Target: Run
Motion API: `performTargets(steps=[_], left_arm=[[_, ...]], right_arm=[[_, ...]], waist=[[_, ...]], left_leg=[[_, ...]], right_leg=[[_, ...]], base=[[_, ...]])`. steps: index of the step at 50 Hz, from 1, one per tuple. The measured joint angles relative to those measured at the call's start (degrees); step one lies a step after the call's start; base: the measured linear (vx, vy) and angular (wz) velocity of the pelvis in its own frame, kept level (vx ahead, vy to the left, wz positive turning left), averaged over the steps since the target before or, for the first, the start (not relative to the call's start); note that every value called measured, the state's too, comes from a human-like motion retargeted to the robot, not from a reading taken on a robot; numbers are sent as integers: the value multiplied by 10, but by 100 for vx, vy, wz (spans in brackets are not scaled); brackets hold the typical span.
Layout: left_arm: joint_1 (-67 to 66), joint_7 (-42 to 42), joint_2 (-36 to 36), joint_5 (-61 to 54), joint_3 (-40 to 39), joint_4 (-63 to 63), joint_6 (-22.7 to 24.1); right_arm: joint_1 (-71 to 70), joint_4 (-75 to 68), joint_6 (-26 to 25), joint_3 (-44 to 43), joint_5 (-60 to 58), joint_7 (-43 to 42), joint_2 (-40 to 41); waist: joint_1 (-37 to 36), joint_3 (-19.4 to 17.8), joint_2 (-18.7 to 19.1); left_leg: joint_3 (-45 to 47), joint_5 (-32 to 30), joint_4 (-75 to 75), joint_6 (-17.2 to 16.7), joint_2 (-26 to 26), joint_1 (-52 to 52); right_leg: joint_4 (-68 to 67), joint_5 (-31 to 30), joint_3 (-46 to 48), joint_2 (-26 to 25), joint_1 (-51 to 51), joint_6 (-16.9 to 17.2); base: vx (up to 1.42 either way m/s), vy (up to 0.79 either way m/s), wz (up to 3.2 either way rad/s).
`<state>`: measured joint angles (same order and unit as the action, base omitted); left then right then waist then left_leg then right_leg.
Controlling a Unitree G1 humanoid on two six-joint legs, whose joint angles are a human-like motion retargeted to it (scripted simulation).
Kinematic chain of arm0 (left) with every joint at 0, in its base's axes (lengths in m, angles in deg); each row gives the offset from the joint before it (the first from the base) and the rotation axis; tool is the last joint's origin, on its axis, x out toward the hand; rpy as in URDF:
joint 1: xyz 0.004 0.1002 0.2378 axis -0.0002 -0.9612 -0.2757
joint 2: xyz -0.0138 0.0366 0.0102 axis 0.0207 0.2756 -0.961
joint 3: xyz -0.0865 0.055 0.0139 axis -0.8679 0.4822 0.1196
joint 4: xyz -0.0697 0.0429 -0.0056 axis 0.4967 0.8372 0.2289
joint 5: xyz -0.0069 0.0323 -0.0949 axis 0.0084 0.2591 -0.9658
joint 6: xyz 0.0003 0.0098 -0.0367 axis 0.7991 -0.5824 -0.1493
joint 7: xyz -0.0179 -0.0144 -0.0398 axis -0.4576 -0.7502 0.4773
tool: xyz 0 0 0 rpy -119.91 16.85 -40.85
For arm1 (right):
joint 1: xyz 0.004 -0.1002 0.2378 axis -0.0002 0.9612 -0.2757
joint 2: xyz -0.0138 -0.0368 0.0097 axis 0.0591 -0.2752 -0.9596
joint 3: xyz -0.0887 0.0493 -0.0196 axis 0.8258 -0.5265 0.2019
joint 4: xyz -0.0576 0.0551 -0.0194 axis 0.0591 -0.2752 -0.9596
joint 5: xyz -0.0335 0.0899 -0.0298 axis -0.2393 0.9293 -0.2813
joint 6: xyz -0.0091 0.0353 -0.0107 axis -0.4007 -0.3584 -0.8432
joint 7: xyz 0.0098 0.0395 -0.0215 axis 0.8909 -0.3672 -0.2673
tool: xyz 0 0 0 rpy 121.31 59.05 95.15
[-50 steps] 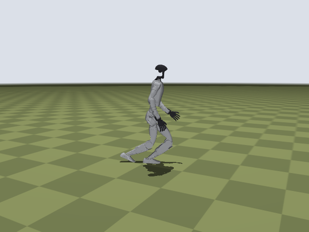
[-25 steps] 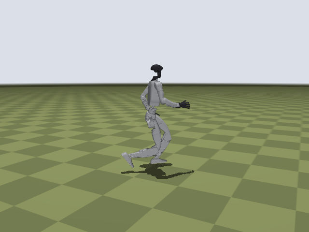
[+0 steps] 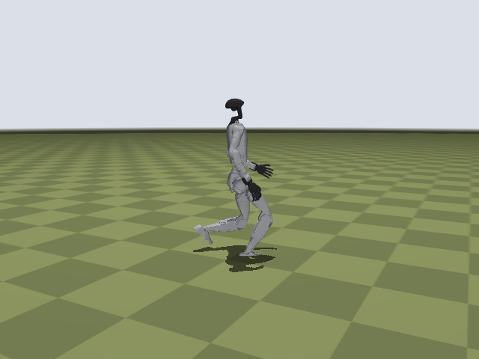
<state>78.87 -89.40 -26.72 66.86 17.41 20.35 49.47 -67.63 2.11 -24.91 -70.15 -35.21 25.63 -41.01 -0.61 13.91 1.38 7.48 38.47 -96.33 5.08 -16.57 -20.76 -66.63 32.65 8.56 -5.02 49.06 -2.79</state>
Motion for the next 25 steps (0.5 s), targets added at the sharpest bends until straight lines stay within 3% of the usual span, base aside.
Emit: performTargets(steps=[3, 5, 10, 15, 25], left_arm=[[8, -15, -11, 54, -16, 93, -30], [4, -12, -12, 66, -29, 144, -36], [-36, 4, -1, 58, -59, 213, -40], [-36, 7, 1, 69, -76, 293, -43], [38, 27, -28, 105, -54, 367, -39]], right_arm=[[-114, -50, -4, 10, 1, -41, 29], [-176, -47, 0, 12, 22, -58, 46], [-257, 53, 23, 0, 85, -69, 55], [-307, 110, 38, -4, 96, -64, 54], [-290, -51, 11, 37, 32, 13, 97]], waist=[[-20, -27, -28], [-35, -32, -48], [-61, -15, -78], [-49, 4, -85], [-20, 3, -86]], left_leg=[[8, 52, -30, 36, 13, -78], [22, 72, 16, 44, 41, -129], [28, 49, 266, 12, 132, -181], [2, 5, 423, 3, 203, -146], [13, -1, 533, 4, 240, -60]], right_leg=[[-50, 69, -7, 19, -44, -14], [-36, 69, -24, 26, -79, 1], [41, 26, -65, 45, -144, 39], [71, 26, -89, 67, -173, 55], [103, 19, -75, 118, -205, 72]], base=[[80, -3, 40], [70, 1, 14], [56, 3, -18], [34, 3, -6], [18, 2, -3]])
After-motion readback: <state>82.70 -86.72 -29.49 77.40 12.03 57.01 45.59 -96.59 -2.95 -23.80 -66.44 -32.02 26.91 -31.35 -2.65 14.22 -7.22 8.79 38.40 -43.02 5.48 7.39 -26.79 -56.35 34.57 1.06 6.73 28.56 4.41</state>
